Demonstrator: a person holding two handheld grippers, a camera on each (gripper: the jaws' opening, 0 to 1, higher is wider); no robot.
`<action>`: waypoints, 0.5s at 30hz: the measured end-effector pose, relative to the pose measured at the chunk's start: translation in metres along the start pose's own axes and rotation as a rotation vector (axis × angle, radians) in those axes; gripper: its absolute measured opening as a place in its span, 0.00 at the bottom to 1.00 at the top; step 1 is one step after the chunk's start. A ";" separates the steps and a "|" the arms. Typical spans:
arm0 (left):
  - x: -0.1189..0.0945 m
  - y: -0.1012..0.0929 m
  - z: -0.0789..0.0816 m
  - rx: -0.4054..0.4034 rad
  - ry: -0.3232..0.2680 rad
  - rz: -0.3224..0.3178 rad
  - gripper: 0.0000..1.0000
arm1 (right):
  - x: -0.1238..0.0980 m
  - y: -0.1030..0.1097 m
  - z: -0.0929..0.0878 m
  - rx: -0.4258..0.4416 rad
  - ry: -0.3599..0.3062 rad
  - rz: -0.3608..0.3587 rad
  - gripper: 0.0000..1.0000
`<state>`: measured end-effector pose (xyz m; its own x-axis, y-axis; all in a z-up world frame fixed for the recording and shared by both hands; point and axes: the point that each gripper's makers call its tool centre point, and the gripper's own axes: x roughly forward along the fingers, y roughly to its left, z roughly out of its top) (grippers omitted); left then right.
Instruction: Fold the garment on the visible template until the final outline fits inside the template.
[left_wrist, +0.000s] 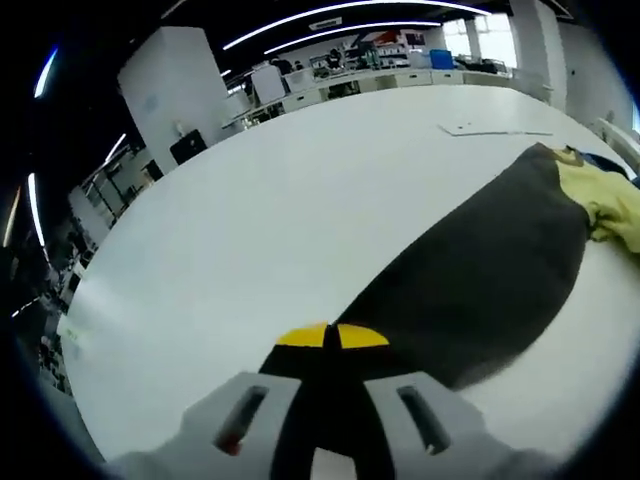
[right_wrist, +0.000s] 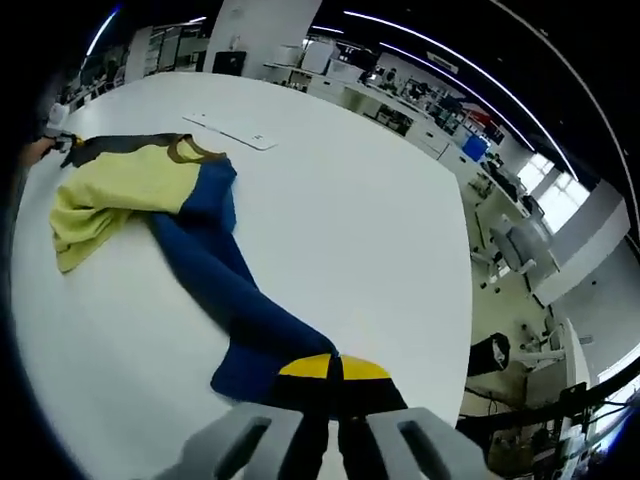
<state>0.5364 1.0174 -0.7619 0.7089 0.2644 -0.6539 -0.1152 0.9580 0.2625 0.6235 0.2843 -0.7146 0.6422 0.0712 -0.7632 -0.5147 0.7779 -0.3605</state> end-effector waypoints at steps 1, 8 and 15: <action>0.000 0.000 0.000 0.004 0.002 -0.001 0.00 | 0.000 -0.001 0.000 0.001 0.002 -0.005 0.00; 0.004 0.008 0.002 -0.104 0.004 -0.009 0.00 | 0.003 -0.015 -0.009 0.004 0.036 -0.044 0.00; 0.004 0.013 0.002 -0.038 0.016 -0.008 0.00 | 0.002 -0.025 -0.024 0.044 0.075 -0.058 0.00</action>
<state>0.5387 1.0307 -0.7598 0.6989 0.2579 -0.6671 -0.1359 0.9636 0.2302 0.6240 0.2499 -0.7199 0.6253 -0.0204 -0.7801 -0.4511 0.8062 -0.3827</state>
